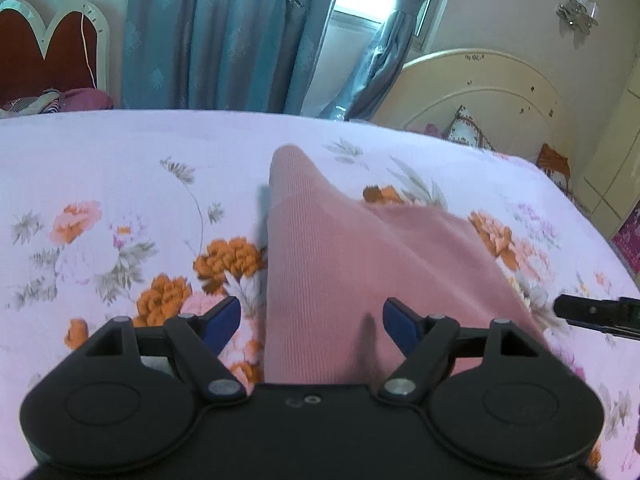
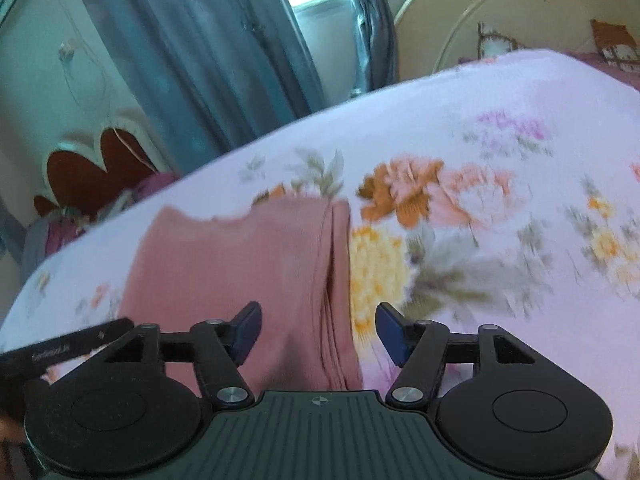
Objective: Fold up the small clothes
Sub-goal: 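Fold the held side over the first folded side with the right gripper, then lower the folded side onto the stack with the right gripper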
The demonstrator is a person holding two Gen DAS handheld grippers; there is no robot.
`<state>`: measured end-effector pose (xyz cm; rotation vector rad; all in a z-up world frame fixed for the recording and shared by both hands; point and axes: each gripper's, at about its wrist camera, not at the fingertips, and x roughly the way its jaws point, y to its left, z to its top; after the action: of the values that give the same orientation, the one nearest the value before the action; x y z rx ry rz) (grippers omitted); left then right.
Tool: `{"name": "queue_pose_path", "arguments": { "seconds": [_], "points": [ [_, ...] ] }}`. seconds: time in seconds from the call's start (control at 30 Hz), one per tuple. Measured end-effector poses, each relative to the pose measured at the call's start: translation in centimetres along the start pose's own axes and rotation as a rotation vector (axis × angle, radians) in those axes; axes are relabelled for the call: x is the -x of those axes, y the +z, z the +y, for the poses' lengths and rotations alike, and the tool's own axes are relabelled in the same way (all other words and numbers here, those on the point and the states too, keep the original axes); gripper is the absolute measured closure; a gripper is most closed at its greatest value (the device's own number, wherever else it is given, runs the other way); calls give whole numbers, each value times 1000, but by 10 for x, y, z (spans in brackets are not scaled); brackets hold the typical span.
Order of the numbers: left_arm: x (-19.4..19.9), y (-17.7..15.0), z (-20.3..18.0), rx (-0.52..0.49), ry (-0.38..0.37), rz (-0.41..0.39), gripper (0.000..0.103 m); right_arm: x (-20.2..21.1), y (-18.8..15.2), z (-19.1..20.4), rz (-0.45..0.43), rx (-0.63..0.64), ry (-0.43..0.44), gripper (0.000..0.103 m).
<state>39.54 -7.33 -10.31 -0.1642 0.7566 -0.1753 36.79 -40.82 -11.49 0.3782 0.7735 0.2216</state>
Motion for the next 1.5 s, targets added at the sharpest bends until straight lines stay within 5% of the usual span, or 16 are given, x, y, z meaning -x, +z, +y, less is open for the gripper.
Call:
{"name": "queue_pose_path", "arguments": {
  "seconds": [0.27,0.37,0.63,0.67,0.7,0.77,0.9,1.0,1.27,1.5],
  "points": [
    [-23,29,6,-10,9,-21,27,-52,29,3,39,-4,5,42],
    [-38,36,9,-8,14,-16,32,-76,37,1,71,-11,1,64],
    [-75,45,15,6,-12,22,33,-121,52,-3,118,-36,13,64],
    [-80,45,16,9,-15,30,34,-122,52,-1,109,-12,7,68],
    [-83,43,17,14,-19,34,37,-121,51,2,101,11,14,90],
    [-86,41,18,20,-46,28,49,-113,50,6,57,49,9,93],
    [-76,39,14,7,-48,-47,59,-96,44,11,-63,168,-72,94],
    [-94,37,19,11,-4,-13,54,-123,43,-7,35,124,-88,94],
    [-78,48,17,35,13,-74,55,-105,58,-7,-38,115,-62,93],
    [-112,52,26,48,91,-8,45,-142,55,2,12,213,-138,93]
  ]
}}
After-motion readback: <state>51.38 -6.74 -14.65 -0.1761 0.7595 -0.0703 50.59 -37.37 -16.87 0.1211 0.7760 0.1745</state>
